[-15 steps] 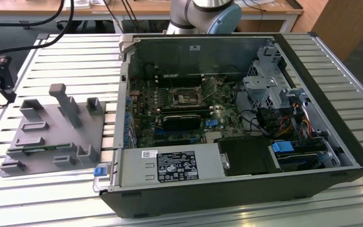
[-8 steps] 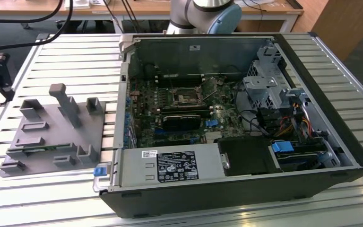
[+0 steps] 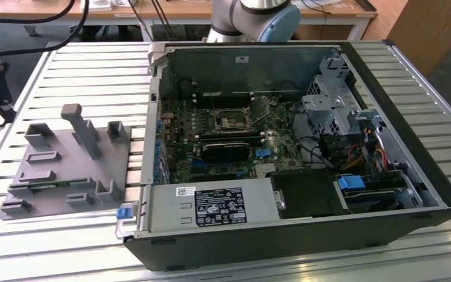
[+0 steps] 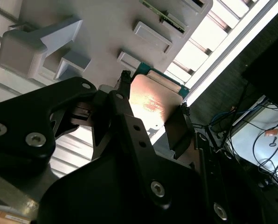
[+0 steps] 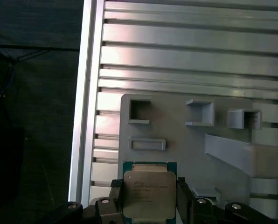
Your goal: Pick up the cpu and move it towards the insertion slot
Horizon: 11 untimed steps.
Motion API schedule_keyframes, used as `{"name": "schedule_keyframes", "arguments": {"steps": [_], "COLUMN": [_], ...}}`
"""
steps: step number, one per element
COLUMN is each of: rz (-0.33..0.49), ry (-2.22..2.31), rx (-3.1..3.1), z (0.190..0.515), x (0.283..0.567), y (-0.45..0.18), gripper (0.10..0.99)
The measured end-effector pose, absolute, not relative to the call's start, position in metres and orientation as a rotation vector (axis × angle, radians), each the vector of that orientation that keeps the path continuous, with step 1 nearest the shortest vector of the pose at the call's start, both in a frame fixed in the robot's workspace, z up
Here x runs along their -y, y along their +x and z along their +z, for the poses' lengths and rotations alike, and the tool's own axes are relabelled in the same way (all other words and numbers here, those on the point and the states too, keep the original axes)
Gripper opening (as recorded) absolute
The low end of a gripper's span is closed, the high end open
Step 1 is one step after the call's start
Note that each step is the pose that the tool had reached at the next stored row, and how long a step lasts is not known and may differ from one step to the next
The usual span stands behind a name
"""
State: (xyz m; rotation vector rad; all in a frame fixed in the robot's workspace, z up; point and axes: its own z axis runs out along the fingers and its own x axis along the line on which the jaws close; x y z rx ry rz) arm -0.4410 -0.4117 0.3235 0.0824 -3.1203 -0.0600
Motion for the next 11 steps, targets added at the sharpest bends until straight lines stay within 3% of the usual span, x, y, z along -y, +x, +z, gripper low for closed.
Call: {"name": "schedule_keyframes", "arguments": {"steps": [11], "rz": [-0.060], "ry": [0.082], "rx": [3.120], "z": [0.3317], "x": [0.4116], "y": [-0.4410], "gripper": [0.541]}}
